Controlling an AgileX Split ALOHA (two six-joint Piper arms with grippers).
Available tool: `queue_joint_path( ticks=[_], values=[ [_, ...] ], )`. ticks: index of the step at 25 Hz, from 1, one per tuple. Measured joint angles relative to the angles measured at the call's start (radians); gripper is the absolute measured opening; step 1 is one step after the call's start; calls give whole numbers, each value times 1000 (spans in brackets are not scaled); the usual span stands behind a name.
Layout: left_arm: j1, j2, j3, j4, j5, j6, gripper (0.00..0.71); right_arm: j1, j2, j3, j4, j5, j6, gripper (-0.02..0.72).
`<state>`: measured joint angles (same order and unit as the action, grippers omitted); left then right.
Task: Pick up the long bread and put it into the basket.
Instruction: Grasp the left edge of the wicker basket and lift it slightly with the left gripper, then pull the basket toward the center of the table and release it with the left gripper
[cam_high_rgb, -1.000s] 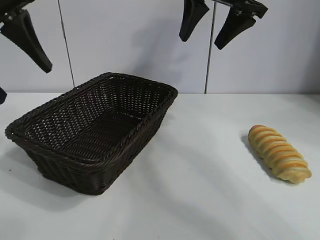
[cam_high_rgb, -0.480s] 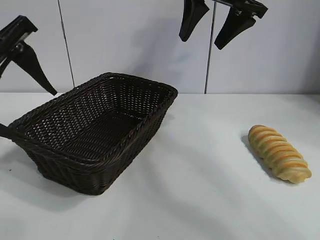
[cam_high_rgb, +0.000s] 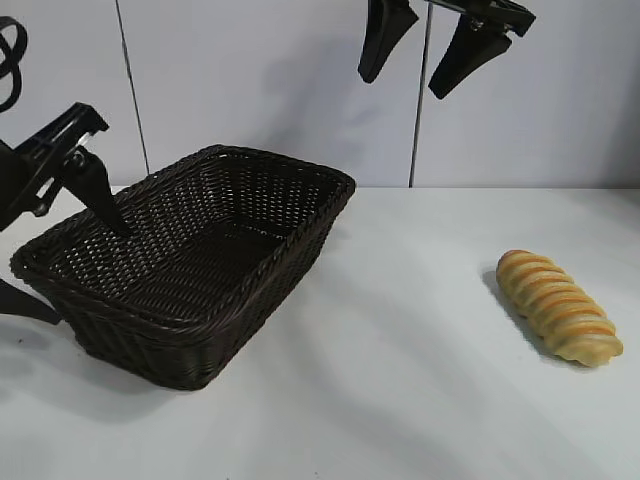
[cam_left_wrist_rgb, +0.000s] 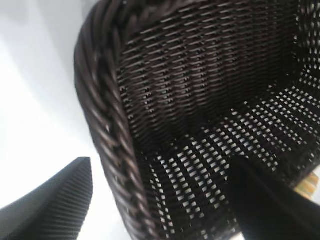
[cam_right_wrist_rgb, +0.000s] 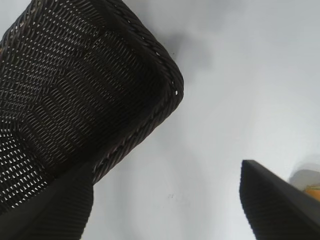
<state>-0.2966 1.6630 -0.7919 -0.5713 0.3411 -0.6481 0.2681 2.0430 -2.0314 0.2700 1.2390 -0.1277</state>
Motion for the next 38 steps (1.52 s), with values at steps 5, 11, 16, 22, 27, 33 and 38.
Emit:
queue_joint_path(
  ticks=[5, 11, 16, 22, 27, 33, 38],
  values=[
    [0, 41, 0, -1, -30, -1, 542, 0, 0, 0, 0, 0, 0, 580],
    [0, 62, 0, -3, -36, -1, 516, 0, 0, 0, 0, 0, 0, 580],
    [0, 62, 0, -3, -40, -1, 297, 0, 0, 0, 0, 0, 0, 580],
    [0, 62, 0, -5, -40, -5, 105, 0, 0, 0, 3, 0, 0, 580],
    [4, 61, -15, -5, 11, -5, 105, 0, 0, 0, 4, 0, 3, 580],
    [45, 25, -90, 3, 141, 8, 105, 0, 0, 0, 5, 0, 3, 580],
    [102, 16, -172, 7, 243, 121, 105, 0, 0, 0, 6, 0, 3, 580]
  ],
)
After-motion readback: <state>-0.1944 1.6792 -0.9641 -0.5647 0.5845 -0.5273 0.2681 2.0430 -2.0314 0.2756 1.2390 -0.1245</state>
